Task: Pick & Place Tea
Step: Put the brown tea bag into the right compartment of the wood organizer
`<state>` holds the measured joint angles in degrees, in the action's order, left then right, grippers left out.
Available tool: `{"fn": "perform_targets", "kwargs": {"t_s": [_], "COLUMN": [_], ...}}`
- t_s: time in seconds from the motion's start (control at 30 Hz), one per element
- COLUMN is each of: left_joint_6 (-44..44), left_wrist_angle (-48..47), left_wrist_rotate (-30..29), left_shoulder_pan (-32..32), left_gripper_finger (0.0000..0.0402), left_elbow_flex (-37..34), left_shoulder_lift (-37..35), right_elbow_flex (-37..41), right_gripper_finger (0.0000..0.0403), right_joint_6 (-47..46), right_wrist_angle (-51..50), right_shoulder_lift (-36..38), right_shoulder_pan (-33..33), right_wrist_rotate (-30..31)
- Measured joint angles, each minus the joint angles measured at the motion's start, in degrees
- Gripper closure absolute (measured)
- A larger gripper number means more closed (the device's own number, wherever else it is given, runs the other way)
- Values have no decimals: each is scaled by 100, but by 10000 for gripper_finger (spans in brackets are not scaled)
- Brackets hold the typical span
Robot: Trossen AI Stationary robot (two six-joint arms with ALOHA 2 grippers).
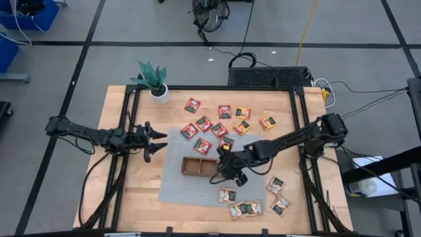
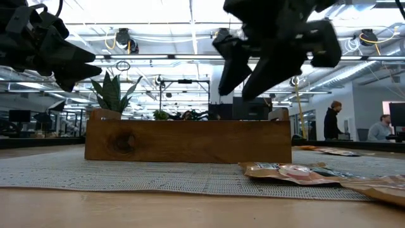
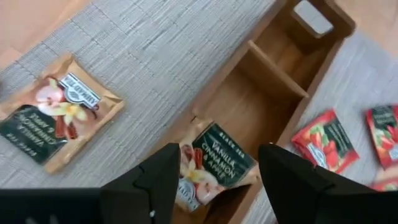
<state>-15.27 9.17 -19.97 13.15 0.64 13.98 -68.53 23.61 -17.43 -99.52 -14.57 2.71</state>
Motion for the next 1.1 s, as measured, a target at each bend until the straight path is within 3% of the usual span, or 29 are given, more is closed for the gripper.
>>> {"fn": "perform_targets", "kwargs": {"t_s": [0.3,1.1], "left_joint_6": [0,1], "left_wrist_angle": [6,5], "left_wrist_rotate": [4,13], "left_shoulder_pan": [1,1], "left_gripper_finger": [197,197], "left_elbow_flex": [0,0], "left_shoulder_lift": [-2,0], "right_elbow_flex": [-212,-234], "right_gripper_finger": [203,204], "right_joint_6": [281,252], "right_wrist_angle": [12,-185], "right_shoulder_lift": [-447,-558], "right_shoulder_pan": [301,699], "right_wrist_rotate": [-319,-1048]}}
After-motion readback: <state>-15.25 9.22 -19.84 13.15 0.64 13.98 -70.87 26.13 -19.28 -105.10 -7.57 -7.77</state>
